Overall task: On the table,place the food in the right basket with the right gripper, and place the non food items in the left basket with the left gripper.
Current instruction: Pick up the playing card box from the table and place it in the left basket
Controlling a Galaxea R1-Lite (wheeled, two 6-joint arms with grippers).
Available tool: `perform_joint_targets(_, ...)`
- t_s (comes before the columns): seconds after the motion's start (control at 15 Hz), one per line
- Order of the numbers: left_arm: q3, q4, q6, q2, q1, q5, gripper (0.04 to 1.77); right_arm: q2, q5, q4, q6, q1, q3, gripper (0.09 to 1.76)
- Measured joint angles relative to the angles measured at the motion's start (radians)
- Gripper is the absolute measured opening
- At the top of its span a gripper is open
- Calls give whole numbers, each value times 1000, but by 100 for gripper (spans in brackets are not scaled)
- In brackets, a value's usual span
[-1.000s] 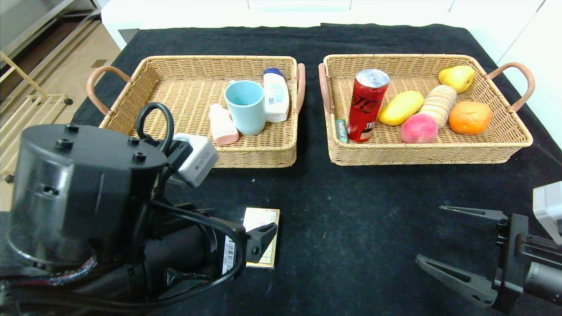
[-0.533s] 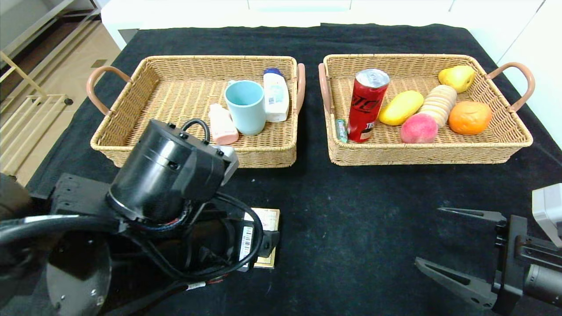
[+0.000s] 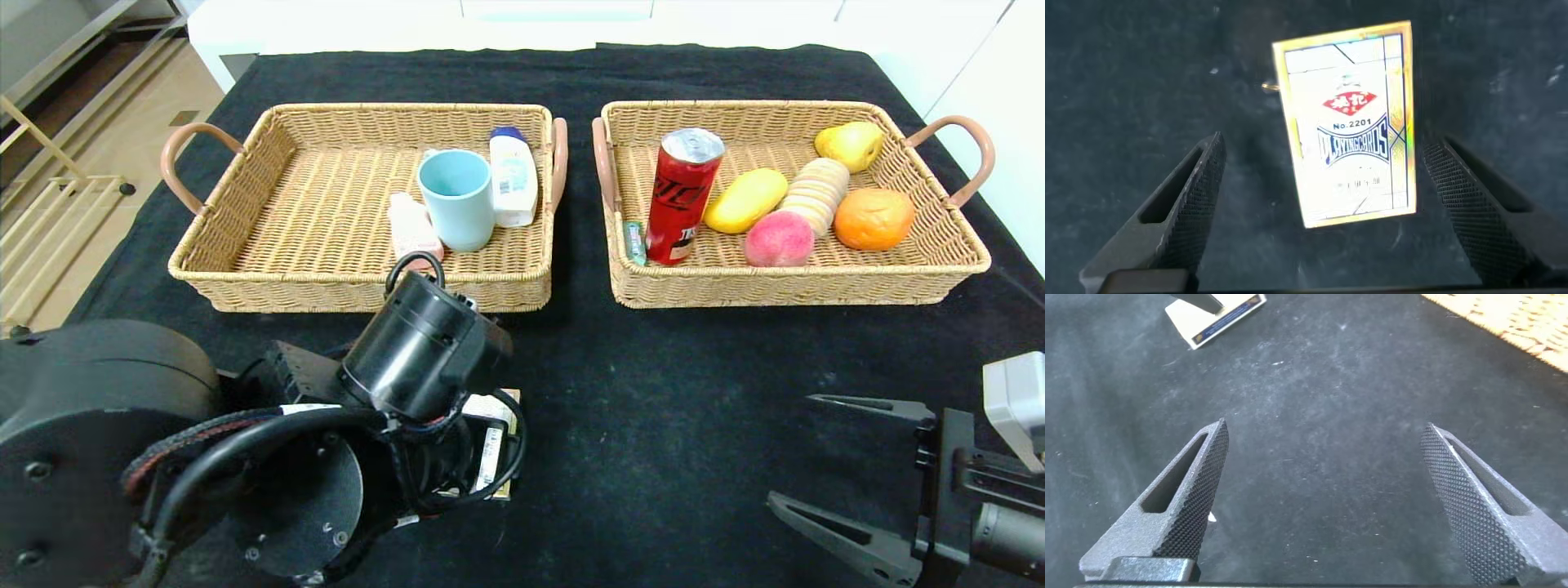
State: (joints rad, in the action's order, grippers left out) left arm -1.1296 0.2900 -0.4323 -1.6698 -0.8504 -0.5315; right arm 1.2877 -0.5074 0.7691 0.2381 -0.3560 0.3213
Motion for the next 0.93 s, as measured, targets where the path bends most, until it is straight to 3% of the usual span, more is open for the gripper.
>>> perform_joint_targets(0.93,9,-4,-3,-31,-24,10,172,13,1,1,2,-21,-8,171)
